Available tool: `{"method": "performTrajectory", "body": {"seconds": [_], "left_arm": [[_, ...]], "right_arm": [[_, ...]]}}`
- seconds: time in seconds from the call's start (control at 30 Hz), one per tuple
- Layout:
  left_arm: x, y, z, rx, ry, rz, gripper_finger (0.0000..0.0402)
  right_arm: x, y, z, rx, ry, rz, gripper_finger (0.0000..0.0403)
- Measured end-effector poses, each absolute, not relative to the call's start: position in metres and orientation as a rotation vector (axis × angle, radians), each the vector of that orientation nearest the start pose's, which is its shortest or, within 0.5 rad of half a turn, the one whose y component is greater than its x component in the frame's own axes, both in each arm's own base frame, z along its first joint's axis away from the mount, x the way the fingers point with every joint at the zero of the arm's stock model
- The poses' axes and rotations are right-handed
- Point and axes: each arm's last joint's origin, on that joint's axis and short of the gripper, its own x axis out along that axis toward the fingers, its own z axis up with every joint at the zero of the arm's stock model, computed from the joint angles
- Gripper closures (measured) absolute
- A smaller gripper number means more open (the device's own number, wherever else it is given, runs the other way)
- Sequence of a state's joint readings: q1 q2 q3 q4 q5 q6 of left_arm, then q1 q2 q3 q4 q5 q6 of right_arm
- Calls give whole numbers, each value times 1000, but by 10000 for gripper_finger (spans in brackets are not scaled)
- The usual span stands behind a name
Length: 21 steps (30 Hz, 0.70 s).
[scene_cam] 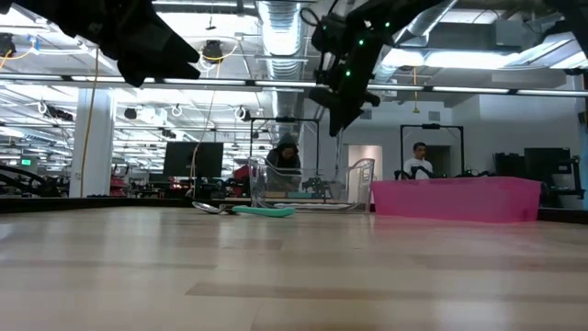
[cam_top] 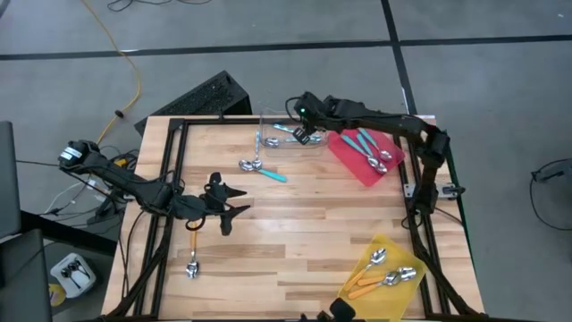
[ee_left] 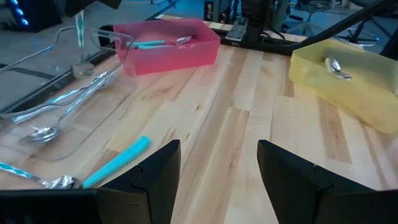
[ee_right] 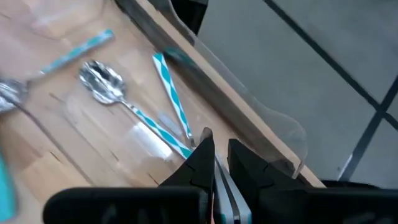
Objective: Sort silverware by color (type)
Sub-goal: Put the white-blue spoon into the transparent bin
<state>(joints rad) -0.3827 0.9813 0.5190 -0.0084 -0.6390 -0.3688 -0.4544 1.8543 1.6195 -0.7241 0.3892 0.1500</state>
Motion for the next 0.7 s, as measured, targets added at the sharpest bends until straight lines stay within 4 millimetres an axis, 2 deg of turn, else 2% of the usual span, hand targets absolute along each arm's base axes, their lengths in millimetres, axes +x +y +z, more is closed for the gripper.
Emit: {"method": "performTrajectory", "body": {"seconds": [0.27,0.7], "left_arm": [[192,-58,226,-125,354,345,205],[192,-58,226,-126,352,346,205]], "right_arm": [[356,-190,271,131,1010,-870,350],[357,-195,267,138,1017,-860,348]]}}
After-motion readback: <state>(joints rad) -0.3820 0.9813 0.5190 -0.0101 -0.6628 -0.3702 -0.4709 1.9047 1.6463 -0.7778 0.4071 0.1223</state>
